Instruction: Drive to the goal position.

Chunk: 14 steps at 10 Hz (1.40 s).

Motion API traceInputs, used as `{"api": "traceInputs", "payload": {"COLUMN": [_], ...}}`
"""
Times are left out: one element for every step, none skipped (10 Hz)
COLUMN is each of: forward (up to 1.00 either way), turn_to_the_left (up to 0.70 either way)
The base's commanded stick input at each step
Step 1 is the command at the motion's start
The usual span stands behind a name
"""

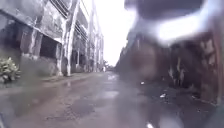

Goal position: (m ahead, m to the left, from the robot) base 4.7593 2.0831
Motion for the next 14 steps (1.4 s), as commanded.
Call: {"api": "traceInputs", "payload": {"forward": [0.5,0.5,0.5,0.5,0.5,0.5,0.5,0.5,0.5,0.5,0.5,0.5,0.5,0.5], "turn_to_the_left": [0.02,0.02,0.02,0.02,0.02,0.02,0.02,0.02,0.02,0.02,0.02,0.02,0.02,0.02]}}
